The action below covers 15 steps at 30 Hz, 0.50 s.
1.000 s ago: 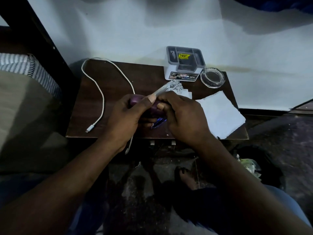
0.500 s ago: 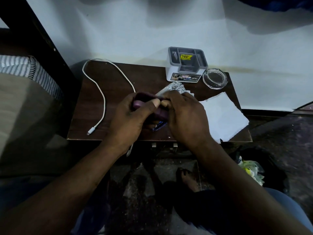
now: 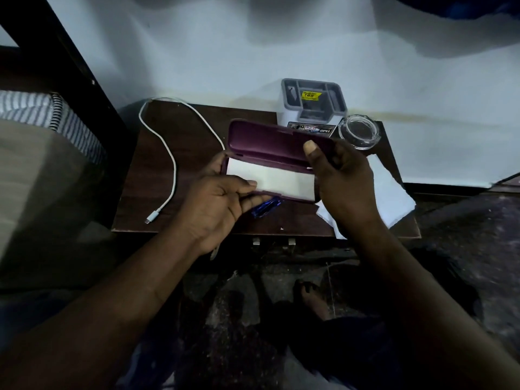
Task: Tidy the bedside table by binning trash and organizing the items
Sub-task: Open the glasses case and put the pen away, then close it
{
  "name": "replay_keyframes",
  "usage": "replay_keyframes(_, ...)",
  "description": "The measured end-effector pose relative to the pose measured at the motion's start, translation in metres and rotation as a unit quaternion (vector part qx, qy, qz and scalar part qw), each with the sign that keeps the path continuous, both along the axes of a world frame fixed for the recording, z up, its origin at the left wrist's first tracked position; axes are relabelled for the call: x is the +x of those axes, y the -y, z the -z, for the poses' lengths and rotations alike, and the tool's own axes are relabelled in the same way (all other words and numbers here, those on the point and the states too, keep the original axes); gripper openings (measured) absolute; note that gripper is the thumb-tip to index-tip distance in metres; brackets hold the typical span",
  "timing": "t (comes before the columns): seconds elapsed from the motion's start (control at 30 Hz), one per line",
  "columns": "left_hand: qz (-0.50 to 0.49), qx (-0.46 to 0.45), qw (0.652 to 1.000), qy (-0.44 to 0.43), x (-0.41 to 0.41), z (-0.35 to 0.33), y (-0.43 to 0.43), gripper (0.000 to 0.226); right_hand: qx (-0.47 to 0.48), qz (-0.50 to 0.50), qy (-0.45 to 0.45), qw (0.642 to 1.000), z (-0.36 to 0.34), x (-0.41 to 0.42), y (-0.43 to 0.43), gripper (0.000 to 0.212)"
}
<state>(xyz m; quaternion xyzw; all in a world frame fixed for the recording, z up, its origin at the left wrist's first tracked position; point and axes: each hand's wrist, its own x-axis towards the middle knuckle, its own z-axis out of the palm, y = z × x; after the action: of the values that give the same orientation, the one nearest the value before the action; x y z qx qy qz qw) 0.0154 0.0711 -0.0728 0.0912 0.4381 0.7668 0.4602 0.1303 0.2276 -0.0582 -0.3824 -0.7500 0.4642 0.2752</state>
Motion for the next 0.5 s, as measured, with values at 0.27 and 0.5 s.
replay_keyframes(0.27,-0.007,-0.022,0.999,0.023,-0.0021,0.0014,-0.0080,0.055,-0.211,-0.010,-0.099,0.972,0.0013,-0.0023,-0.0024,0.030)
replay_keyframes(0.5,-0.017,-0.111,0.993,-0.029,-0.0077,0.0008,-0.0050,0.029,-0.202,-0.010,-0.063,0.977,0.0059,-0.0003,-0.0080,0.022)
